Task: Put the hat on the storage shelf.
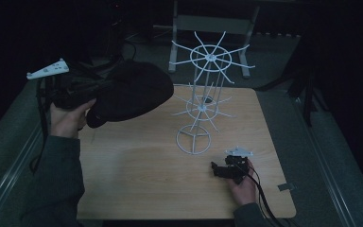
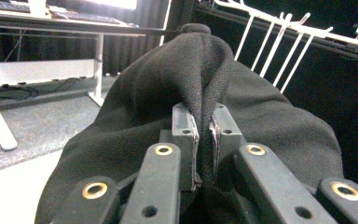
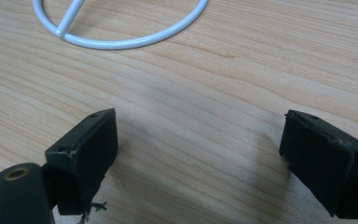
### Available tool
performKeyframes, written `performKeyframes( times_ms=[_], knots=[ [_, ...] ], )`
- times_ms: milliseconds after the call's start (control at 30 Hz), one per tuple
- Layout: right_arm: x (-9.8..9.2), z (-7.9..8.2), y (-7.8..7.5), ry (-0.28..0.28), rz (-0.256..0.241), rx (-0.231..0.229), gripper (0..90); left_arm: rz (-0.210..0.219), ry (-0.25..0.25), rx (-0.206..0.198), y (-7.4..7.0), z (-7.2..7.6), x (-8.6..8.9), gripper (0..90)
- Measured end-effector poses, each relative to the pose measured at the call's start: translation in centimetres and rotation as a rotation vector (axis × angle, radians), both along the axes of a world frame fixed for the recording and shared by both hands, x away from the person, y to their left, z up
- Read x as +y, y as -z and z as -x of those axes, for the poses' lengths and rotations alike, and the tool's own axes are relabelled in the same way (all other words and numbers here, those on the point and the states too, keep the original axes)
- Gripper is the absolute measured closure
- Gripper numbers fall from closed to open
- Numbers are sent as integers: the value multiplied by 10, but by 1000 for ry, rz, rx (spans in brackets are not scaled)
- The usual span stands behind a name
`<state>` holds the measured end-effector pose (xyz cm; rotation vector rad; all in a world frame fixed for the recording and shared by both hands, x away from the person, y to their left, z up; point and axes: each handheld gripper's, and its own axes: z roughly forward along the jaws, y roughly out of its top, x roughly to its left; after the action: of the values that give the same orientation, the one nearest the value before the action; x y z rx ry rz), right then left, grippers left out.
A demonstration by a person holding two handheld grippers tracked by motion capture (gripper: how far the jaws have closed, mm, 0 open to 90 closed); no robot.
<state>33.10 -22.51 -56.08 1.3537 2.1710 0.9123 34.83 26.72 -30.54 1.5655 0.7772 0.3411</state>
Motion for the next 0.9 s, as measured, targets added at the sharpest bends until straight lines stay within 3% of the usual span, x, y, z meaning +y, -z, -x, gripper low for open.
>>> performKeyframes(
  times_ms=[900],
  knots=[
    [0,0,0,0,1,0,111,96,-11,-38,-19,5,3,841]
  ],
)
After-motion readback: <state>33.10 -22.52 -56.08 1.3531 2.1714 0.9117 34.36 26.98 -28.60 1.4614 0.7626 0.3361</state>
